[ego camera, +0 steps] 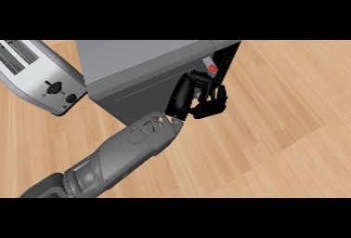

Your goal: Pick up the milk, place it into the microwave and close the microwave

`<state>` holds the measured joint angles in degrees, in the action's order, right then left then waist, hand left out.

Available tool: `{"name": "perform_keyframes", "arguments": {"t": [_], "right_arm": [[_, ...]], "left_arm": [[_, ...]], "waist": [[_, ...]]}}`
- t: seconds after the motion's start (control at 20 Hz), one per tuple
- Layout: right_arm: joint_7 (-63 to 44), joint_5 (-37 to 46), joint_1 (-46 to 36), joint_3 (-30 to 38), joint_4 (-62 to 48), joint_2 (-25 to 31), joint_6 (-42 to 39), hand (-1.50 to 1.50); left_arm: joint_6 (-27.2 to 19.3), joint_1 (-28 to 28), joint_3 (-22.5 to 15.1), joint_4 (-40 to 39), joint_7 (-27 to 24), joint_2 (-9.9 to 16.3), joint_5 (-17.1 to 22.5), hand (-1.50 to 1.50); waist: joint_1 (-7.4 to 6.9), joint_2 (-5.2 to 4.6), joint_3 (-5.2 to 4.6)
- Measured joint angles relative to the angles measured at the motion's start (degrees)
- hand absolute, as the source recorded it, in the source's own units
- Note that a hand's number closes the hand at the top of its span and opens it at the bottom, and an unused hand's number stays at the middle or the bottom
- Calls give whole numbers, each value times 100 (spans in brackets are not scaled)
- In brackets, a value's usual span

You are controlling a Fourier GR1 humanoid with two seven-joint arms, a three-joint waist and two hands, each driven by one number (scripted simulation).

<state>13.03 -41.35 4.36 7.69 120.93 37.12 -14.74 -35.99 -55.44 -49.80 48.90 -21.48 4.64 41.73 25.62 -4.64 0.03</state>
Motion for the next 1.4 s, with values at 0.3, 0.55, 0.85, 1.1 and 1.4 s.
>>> {"name": "perform_keyframes", "arguments": {"t": [0.3, 0.55, 0.85, 1.1, 1.4], "right_arm": [[-73, -212, -22, 121, -18, 53, -5, -150], [-111, -328, -16, 342, -33, 105, 69, -150], [-166, -440, 18, 633, 24, 187, 167, -150], [-217, -522, 93, 796, 109, 211, 235, -150], [-282, -614, 221, 990, 201, 218, 328, -150]], "left_arm": [[-464, -27, 234, -165, 28, -323, 232, 150], [-473, -164, 210, -326, 32, -474, 372, 150], [-109, -341, -42, -452, 29, -475, 508, 150], [268, -475, -224, -562, 48, -479, 608, -150], [621, -502, -380, -563, -58, -472, 758, -150]], "waist": [[-102, 17, 3], [-257, 6, 4], [-424, -5, -1], [-568, -20, 1], [-744, -7, -6]]}}
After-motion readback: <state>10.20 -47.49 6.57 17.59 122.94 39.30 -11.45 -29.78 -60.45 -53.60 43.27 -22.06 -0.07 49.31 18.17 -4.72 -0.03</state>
